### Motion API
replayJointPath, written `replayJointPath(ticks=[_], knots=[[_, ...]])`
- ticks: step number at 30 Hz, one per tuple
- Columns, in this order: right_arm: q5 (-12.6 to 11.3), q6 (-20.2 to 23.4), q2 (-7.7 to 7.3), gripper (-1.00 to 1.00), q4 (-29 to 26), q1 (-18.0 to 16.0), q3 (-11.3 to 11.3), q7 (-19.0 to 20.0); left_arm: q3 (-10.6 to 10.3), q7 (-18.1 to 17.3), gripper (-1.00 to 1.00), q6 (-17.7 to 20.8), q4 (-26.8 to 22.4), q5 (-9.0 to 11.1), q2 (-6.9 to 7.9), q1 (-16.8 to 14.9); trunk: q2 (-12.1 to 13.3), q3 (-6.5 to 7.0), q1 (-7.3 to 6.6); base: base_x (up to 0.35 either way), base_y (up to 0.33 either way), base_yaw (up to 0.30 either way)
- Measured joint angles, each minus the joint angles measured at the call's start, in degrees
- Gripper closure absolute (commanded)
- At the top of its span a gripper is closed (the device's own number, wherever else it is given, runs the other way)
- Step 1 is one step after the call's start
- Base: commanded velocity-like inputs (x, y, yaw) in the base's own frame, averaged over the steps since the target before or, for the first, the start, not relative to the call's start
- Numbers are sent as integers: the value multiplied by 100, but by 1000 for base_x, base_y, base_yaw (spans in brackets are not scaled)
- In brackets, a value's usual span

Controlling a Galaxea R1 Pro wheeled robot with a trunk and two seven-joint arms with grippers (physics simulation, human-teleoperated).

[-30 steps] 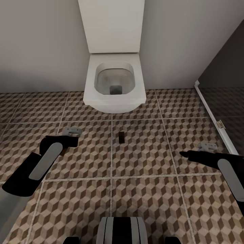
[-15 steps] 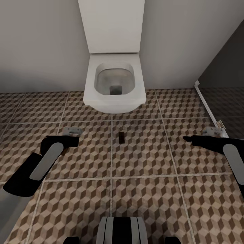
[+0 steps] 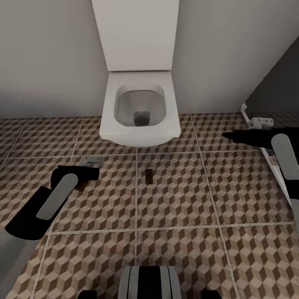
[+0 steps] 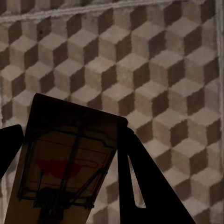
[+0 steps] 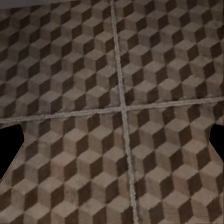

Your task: Take the four mousetraps from the cabinet in the bathroom and place them on the bathroom floor. Make sure all four end up on the same floor surface, and ensure that at least two of them are either under or directly next to the same bathroom sink.

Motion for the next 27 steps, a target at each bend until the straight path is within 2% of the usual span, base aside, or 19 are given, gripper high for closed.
replayJointPath(ticks=[5, 16, 19, 20, 22, 27], knots=[[11, 2, 42, -100, 579, -610, 382, -26, 2, 3, 100, 0, 15, 36, -2, -3, 0, 0, 0, 229, 0, 0], [59, 3, 53, -100, 1263, -1215, 502, -124, 12, 1, 100, 1, 17, 39, 3, 14, 0, 0, 2, 64, 0, 0], [72, 3, 59, -100, 1410, -1369, 508, -455, 14, 3, 100, 1, 18, 35, 5, 16, 0, 0, 2, 3, 0, 0], [80, 4, 77, -100, 1473, -1501, 512, -795, 15, 3, 100, 1, 18, 33, 5, 17, 0, 0, 2, -38, 0, 0], [61, 4, 111, -100, 1519, -1648, 517, -1141, 16, 3, 100, 0, 18, 35, 5, 17, 0, 0, 3, -81, 0, 0], [31, 3, 194, -100, 1669, -1889, 528, -1592, 16, 5, 100, 0, 18, 38, 6, 19, 0, 0, 4, -141, 0, 0]])
